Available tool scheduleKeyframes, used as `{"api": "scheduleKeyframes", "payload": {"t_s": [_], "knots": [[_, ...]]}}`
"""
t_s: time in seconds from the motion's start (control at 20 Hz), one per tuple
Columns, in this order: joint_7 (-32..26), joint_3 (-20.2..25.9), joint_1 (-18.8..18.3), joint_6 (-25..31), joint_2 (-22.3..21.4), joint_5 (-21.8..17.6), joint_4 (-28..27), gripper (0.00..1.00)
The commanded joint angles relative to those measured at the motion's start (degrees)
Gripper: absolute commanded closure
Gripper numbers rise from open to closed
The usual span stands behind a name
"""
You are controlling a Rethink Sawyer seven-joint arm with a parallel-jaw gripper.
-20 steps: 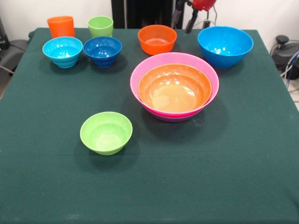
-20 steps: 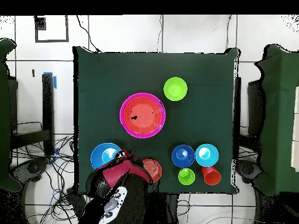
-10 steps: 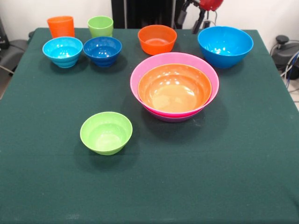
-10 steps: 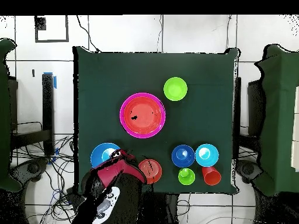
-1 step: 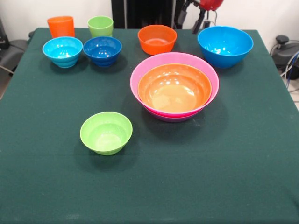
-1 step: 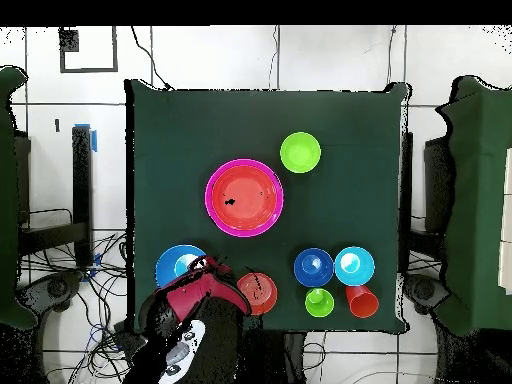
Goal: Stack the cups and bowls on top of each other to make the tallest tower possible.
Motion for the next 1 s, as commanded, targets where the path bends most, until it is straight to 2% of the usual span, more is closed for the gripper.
{"api": "scheduleKeyframes", "payload": {"t_s": [0.05, 0.25, 0.45, 0.7, 1.0], "knots": [[-3.3, 4.3, 0.4, 5.7, 0.0, 0.8, -3.4, 0.0], [-5.7, 6.1, -1.0, 9.6, -3.9, 1.8, -1.9, 0.0], [-6.7, 7.0, -1.7, 12.2, -6.1, 2.2, -1.5, 0.0], [-4.3, 5.9, 1.0, 14.6, -6.6, 2.2, -2.1, 0.0], [-1.9, 6.0, 1.8, 12.8, -4.7, 2.2, -2.6, 0.0]]}}
